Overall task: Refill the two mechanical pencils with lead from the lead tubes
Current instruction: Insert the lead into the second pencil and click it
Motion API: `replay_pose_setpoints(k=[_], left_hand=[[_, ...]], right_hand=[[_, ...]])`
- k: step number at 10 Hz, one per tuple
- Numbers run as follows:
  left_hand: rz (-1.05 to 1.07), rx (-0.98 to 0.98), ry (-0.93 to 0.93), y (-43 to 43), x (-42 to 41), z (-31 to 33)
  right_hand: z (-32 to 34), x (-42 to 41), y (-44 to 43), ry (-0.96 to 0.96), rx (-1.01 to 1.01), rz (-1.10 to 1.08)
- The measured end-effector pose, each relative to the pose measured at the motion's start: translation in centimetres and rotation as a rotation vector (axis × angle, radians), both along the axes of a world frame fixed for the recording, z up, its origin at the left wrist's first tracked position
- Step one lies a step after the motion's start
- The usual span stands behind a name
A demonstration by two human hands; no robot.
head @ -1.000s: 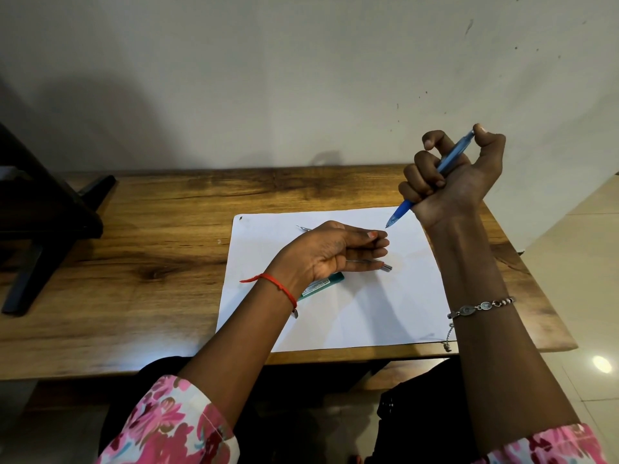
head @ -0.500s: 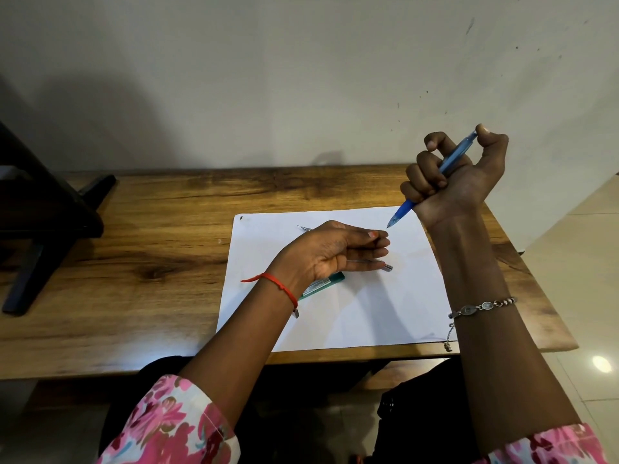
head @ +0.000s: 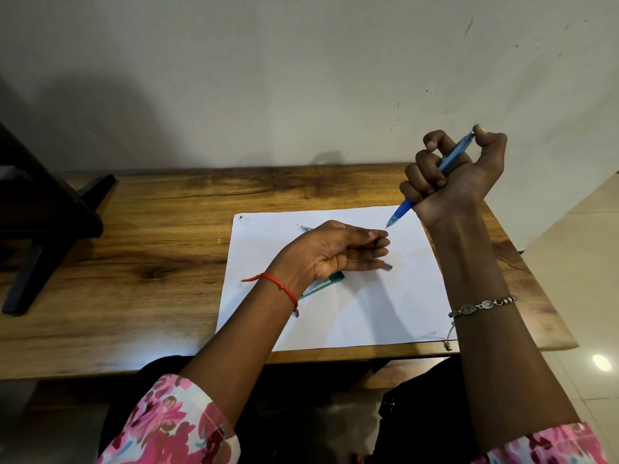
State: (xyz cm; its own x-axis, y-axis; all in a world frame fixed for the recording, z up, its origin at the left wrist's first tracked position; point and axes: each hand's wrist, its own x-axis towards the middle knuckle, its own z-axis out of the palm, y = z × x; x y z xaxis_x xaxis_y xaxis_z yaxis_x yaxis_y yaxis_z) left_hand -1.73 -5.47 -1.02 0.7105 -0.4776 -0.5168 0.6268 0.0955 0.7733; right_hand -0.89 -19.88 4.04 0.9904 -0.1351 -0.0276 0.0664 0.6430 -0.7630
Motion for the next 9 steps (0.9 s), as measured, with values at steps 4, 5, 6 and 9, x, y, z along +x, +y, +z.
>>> replay_pose_setpoints(k=[4, 5, 6, 9], left_hand=[[-0.011, -0.01, -0.003, 0.0, -0.1, 0.0], [-0.011, -0.017, -0.003, 0.0, -0.1, 0.1], [-0.013, -0.017, -0.002, 0.0, -0.2, 0.1], [-0.002, -0.065, 0.006, 0.1, -0.3, 0.5]], right_hand=[[-0.3, 0.1, -0.2, -0.004, 0.033, -0.037], [-0.3, 0.1, -0.2, -0.003, 0.041, -0.04], [-0.3, 0.2, -0.2, -0.006, 0.043, -0.046], [-1.2, 1.5, -0.5, -0.132, 0.254, -0.025]])
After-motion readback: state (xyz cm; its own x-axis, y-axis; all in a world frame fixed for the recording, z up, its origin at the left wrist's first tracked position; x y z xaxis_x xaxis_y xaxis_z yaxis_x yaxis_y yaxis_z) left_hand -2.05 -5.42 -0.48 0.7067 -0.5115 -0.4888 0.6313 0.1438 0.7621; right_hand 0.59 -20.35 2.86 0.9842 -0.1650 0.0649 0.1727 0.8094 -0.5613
